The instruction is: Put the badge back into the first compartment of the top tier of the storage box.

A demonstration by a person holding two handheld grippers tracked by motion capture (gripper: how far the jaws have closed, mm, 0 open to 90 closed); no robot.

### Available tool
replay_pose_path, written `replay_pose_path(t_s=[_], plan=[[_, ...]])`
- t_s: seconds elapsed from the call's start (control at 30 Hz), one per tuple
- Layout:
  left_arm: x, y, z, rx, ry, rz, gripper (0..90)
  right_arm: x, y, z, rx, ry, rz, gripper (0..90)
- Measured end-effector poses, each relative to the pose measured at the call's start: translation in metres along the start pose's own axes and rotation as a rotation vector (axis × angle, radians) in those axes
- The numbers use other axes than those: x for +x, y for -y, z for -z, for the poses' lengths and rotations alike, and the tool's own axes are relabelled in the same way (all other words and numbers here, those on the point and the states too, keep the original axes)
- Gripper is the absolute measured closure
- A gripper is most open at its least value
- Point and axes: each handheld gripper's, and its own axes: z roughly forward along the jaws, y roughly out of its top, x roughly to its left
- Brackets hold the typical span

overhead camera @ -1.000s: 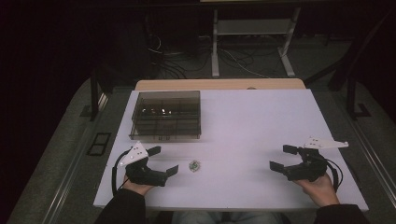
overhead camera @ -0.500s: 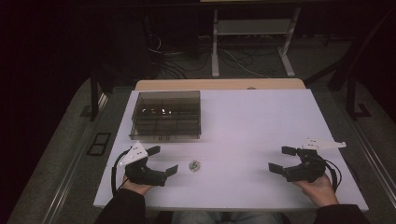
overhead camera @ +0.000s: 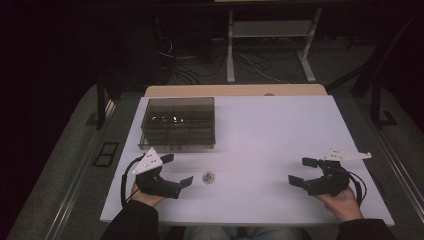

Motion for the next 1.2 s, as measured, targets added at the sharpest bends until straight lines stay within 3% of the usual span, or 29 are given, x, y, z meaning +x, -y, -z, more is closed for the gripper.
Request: replay_pose_path(t_s=[0.3, 1.2], plan=[[-0.001, -0.012, -0.004, 0.035, 0.012, -0.014, 0.0, 0.0, 0.0, 0.001, 0.002, 0.0, -0.001, 0.4], [-0.013, -0.036, -0.038, 0.139, 0.103, -0.072, 0.0, 0.0, 0.0, 0.002, 0.007, -0.008, 0.006, 0.4]])
